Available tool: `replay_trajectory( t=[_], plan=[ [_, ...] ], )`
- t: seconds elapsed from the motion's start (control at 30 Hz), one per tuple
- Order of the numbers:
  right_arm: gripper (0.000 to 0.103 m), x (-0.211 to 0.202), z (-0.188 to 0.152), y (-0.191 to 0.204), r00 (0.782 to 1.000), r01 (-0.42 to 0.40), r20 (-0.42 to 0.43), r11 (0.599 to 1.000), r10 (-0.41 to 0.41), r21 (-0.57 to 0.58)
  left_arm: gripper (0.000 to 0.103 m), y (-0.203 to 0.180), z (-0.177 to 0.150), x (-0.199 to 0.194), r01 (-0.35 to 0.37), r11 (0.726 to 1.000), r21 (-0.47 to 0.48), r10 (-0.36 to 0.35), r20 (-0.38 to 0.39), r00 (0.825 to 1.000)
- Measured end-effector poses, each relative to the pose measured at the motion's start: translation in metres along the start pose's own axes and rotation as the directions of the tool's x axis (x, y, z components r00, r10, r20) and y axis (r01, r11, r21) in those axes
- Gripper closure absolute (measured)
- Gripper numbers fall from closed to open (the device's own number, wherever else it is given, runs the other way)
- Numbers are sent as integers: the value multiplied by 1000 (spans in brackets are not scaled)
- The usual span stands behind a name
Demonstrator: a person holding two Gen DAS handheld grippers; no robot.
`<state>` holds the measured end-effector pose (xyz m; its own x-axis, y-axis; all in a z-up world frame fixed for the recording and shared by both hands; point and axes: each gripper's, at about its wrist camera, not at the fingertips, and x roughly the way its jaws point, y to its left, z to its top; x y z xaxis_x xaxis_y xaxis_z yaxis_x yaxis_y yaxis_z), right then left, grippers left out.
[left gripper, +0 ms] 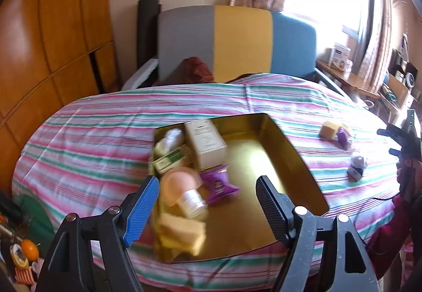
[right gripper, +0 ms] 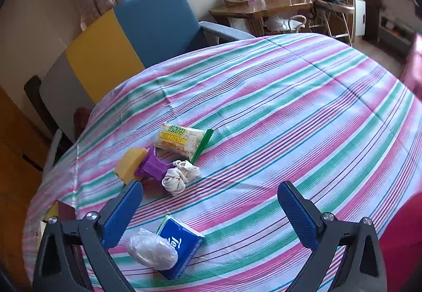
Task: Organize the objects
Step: 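Move both tools back toward the remaining items on the cloth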
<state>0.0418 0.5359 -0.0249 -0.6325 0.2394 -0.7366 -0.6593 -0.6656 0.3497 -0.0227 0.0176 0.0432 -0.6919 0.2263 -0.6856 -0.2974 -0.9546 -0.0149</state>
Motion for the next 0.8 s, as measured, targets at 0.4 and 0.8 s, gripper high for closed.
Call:
replay_trajectory(
  t=[0.4, 0.8],
  plan=[
    [0, 6, -5, -34, 995, -91, -30, 970, 100, 227, 27, -87, 21, 29, 189, 975, 119, -181, -76, 981],
    [0, 8, -5, -43, 989, -130, -29, 950, 144, 284, 29, -162, 46, 60, 320, 930, 179, -291, -167, 942]
  ],
)
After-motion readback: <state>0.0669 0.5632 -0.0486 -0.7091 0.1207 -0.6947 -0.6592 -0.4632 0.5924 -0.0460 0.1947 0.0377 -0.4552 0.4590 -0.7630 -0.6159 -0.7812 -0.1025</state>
